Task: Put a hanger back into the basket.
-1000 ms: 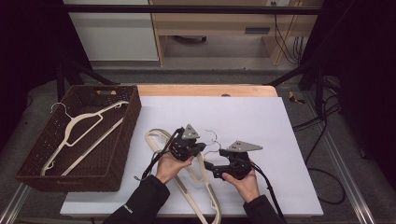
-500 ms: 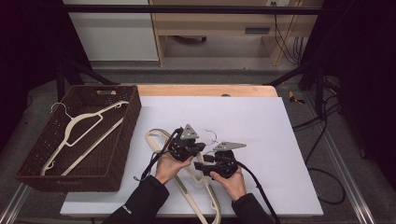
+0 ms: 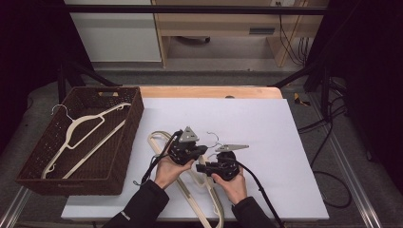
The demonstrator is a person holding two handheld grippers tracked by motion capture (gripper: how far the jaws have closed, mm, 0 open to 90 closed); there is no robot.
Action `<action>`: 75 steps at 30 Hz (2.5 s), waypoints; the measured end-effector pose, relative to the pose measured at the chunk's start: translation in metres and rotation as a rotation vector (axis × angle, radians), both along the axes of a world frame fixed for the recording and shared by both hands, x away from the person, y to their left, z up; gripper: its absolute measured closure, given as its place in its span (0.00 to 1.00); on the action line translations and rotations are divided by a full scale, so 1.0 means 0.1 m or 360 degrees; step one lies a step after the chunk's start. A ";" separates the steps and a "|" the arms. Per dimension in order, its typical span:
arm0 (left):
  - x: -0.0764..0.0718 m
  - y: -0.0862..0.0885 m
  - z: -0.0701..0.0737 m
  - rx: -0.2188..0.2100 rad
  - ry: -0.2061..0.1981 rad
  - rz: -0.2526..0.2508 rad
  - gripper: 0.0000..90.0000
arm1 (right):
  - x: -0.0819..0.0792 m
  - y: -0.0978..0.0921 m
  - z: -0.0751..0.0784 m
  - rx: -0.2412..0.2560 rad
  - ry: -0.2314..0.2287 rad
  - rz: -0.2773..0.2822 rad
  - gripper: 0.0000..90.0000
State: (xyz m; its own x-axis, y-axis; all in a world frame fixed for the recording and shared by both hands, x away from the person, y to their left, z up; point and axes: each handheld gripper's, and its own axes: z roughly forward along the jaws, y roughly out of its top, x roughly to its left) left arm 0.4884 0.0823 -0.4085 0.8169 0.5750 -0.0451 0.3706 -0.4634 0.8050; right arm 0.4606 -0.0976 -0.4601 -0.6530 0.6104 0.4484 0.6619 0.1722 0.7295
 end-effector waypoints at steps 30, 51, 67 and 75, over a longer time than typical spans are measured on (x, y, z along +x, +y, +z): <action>-0.53 1.32 0.71 -0.0253 -0.0275 0.0161 0.17 | -0.16 0.19 0.37 0.0232 0.0067 0.0120 0.96; -0.49 1.02 0.63 -0.0043 -0.0166 -0.0177 0.19 | -0.20 -0.11 0.99 0.0005 -0.0266 0.0512 0.96; -0.47 0.75 0.53 0.0176 -0.0072 -0.0423 0.66 | -0.26 -0.05 0.97 -0.0094 -0.0284 0.0690 0.96; -0.51 0.74 0.53 0.0216 -0.0054 -0.0485 0.79 | -0.26 -0.04 0.96 -0.0125 -0.0302 0.0728 0.96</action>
